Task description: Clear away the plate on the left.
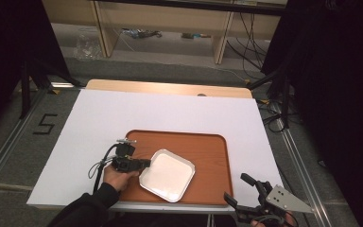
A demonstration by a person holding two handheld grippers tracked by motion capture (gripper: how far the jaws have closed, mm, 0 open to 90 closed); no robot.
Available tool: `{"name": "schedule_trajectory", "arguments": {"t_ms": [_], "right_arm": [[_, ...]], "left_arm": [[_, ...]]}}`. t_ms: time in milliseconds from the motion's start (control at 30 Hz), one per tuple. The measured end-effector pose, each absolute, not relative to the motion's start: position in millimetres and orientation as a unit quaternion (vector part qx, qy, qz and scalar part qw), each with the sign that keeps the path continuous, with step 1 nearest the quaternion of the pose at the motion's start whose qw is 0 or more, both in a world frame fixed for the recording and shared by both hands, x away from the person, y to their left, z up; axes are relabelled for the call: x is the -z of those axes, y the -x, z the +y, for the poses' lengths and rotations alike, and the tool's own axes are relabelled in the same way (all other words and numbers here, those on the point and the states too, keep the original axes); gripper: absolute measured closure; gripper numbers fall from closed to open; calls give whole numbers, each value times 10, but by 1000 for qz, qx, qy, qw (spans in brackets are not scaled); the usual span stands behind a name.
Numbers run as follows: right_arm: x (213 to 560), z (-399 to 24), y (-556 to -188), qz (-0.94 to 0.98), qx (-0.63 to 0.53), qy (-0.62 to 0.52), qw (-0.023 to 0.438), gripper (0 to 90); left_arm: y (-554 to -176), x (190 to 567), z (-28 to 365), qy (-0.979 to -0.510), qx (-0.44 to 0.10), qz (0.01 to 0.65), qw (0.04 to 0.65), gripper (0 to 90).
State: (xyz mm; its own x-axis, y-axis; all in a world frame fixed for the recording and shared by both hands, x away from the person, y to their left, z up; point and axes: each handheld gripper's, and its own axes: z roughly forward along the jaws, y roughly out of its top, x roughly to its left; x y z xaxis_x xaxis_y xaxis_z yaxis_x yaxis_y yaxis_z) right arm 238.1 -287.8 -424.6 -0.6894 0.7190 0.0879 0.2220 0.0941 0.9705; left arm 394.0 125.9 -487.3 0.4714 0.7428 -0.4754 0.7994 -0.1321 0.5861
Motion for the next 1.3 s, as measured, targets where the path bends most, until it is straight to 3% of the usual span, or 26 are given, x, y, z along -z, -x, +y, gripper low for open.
{"name": "schedule_trajectory", "arguments": {"t_ms": [600, 1300], "right_arm": [[4251, -2867, -2381, 707, -590, -331, 208, 165], [4247, -2862, -2367, 710, -585, -339, 198, 165]], "left_arm": [[-3596, 4883, 1281, -743, 81, 522, 410, 805], [-3420, 4866, 1119, -752, 83, 514, 403, 773]]}}
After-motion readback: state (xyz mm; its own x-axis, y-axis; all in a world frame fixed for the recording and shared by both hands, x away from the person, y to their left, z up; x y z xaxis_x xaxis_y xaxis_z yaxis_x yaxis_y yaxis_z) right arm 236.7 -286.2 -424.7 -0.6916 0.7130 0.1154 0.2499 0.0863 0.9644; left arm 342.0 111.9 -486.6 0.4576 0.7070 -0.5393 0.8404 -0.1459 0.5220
